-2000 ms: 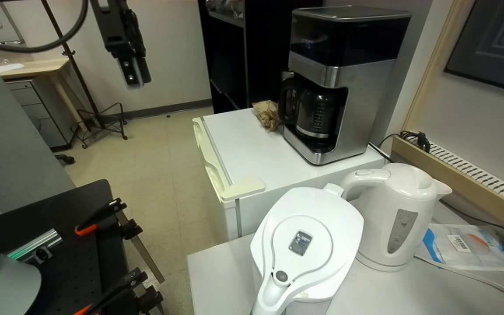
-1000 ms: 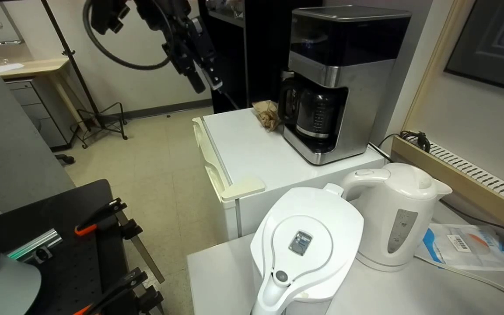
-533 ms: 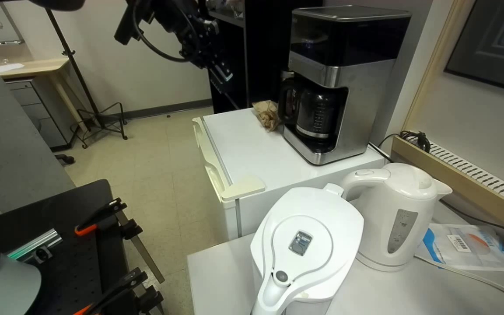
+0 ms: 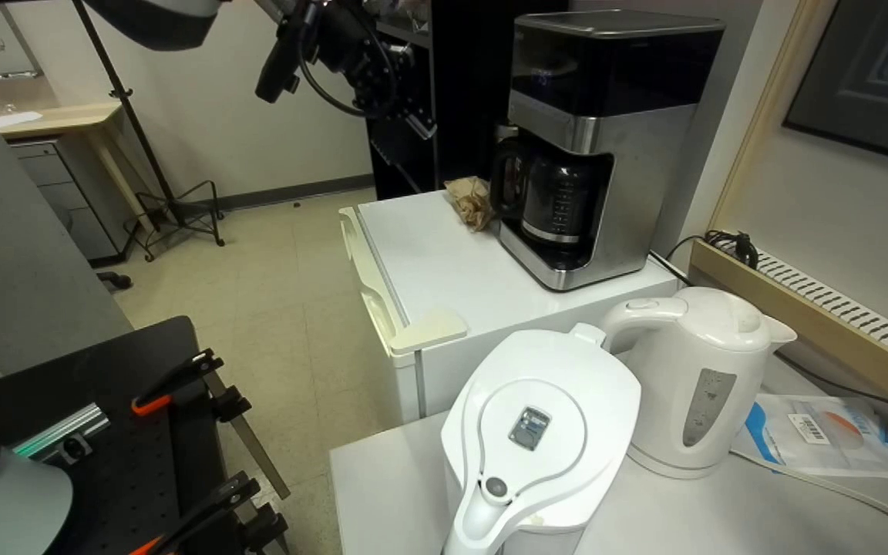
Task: Turn on the coffee maker
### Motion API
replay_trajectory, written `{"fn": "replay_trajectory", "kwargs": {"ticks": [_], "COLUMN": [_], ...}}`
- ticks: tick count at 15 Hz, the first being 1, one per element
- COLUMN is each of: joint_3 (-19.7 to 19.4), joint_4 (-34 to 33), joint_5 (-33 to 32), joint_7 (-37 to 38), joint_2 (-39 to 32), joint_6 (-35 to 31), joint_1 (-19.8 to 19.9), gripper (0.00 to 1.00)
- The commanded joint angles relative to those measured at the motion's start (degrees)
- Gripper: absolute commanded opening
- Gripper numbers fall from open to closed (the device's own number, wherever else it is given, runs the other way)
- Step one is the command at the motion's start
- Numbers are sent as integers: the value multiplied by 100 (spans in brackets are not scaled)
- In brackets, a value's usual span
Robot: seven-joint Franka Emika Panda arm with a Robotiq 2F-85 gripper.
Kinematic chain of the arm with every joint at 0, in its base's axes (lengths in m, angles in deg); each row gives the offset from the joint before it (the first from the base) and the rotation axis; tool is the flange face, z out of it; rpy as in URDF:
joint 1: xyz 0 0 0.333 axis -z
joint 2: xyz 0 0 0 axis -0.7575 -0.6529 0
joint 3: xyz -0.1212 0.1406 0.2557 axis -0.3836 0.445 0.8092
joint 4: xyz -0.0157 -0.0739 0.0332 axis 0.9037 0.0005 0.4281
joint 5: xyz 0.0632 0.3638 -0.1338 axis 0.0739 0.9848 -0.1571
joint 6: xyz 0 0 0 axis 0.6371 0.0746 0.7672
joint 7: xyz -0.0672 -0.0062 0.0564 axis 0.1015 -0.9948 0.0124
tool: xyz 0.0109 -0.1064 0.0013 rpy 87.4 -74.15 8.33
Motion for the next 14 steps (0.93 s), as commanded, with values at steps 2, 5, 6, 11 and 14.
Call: {"fn": "replay_trajectory", "kwargs": {"ticks": [2, 5, 6, 11, 14], "joint_3": [81, 56, 50, 35, 37], "joint_4": [-679, -989, -1073, -1511, -1789], "joint_5": [-1092, -1680, -1820, -2371, -2525], "joint_7": [1017, 1563, 1693, 2202, 2375], "joint_2": [-759, -1092, -1187, -1629, -1871], "joint_6": [36, 114, 137, 292, 407], "joint_1": [22, -33, -46, -104, -142], "gripper": [0, 0, 0, 0, 0]}}
